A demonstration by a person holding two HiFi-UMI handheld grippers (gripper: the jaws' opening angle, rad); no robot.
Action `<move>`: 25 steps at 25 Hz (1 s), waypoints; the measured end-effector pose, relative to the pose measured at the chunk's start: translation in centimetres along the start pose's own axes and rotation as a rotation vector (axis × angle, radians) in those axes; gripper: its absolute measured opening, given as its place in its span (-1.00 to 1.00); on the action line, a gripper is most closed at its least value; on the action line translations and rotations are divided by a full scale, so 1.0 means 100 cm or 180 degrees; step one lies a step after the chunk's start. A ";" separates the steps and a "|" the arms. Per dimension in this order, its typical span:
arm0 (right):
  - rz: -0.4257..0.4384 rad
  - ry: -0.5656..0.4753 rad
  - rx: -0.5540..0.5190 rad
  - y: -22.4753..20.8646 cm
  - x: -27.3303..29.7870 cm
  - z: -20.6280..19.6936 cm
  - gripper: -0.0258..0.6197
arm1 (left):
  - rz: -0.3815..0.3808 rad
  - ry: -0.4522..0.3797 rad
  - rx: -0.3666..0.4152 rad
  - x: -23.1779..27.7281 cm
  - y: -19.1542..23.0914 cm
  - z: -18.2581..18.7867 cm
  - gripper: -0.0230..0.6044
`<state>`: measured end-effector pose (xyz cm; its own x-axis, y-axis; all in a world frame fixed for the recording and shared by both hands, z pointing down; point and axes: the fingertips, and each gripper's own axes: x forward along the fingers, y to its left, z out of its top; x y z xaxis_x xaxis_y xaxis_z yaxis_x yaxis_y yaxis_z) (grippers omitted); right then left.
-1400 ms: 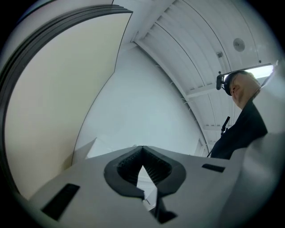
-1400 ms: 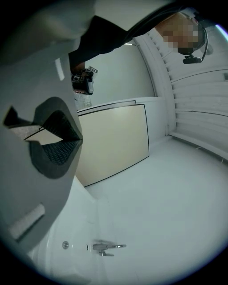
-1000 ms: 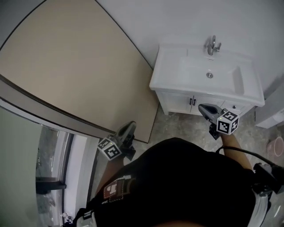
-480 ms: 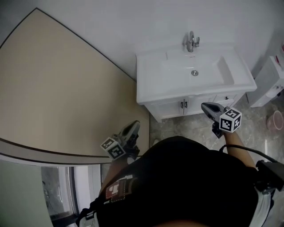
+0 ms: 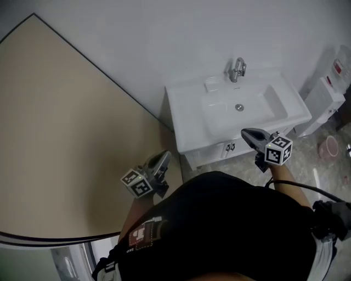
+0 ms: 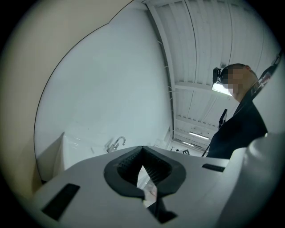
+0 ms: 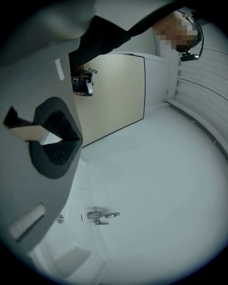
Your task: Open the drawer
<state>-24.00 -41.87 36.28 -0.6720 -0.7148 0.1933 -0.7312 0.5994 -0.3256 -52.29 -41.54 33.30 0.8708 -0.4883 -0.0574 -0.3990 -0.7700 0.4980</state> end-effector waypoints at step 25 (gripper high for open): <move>0.0202 0.0203 0.0024 -0.085 0.061 0.012 -0.93 | 0.0426 -0.0117 -0.0124 0.038 0.083 0.007 -0.97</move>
<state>-21.78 -51.78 39.09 -0.7233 -0.6509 0.2305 -0.6861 0.6399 -0.3461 -52.50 -50.06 36.65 0.7991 -0.6008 -0.0197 -0.4986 -0.6808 0.5366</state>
